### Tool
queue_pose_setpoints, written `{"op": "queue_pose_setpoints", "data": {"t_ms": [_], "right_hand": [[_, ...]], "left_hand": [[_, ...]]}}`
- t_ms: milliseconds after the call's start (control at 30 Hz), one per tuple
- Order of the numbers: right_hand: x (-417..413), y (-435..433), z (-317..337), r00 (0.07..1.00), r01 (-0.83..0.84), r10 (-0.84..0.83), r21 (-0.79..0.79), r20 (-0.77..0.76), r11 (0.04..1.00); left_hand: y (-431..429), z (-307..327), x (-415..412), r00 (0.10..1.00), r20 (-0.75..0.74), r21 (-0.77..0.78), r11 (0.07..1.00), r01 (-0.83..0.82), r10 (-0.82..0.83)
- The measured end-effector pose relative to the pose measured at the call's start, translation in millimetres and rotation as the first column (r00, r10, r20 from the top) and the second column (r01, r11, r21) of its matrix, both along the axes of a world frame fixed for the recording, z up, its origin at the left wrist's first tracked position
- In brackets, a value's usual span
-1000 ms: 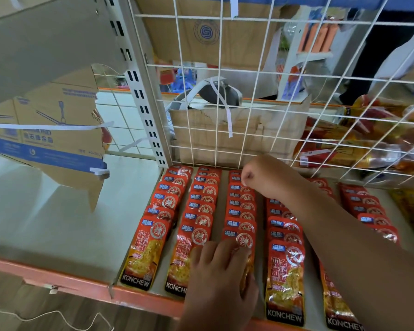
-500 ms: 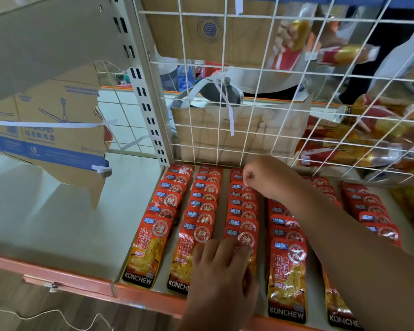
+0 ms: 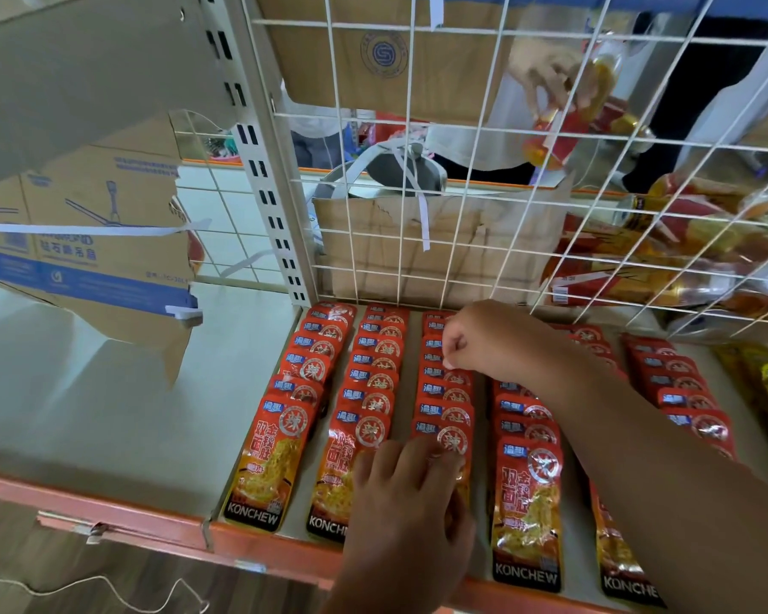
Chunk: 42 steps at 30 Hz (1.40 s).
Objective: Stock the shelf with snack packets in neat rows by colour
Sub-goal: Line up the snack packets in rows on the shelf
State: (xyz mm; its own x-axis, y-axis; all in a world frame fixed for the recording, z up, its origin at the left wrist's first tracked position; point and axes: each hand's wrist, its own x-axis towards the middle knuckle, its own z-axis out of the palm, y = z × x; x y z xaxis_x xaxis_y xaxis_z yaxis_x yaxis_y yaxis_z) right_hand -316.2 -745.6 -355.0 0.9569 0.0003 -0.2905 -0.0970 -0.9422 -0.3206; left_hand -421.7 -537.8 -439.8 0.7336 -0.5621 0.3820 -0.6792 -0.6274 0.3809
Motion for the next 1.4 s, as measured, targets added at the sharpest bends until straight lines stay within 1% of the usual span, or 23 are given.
{"op": "queue_pose_setpoints", "data": {"t_ms": [233,400,700,900,1067,1400], "right_hand": [[-3,5,2,1.000,-0.010,0.010,-0.002,-0.012,1.000],[-4,9,5,0.999,-0.016,0.015,-0.032,-0.042,0.999],[-9,13,7,1.000,-0.003,0.002,-0.028,-0.025,1.000],[-12,12,8,1.000,0.005,-0.005,-0.002,-0.006,1.000],[-18,13,7,0.999,-0.032,0.032,0.005,-0.025,0.999],[-23,16,3,0.999,-0.049,0.049,0.007,0.001,0.999]], "left_hand": [[1,1,0,1.000,0.010,-0.009,1.000,-0.001,0.001],[1,1,-1,1.000,0.015,-0.018,1.000,0.004,-0.004],[1,0,-1,0.999,0.052,-0.045,0.999,0.000,0.002],[1,1,-1,0.999,0.048,-0.042,0.999,0.003,-0.001],[0,2,-1,0.999,0.049,-0.033,0.999,0.006,-0.004],[0,3,-1,0.998,0.070,-0.047,0.999,0.010,-0.006]]}}
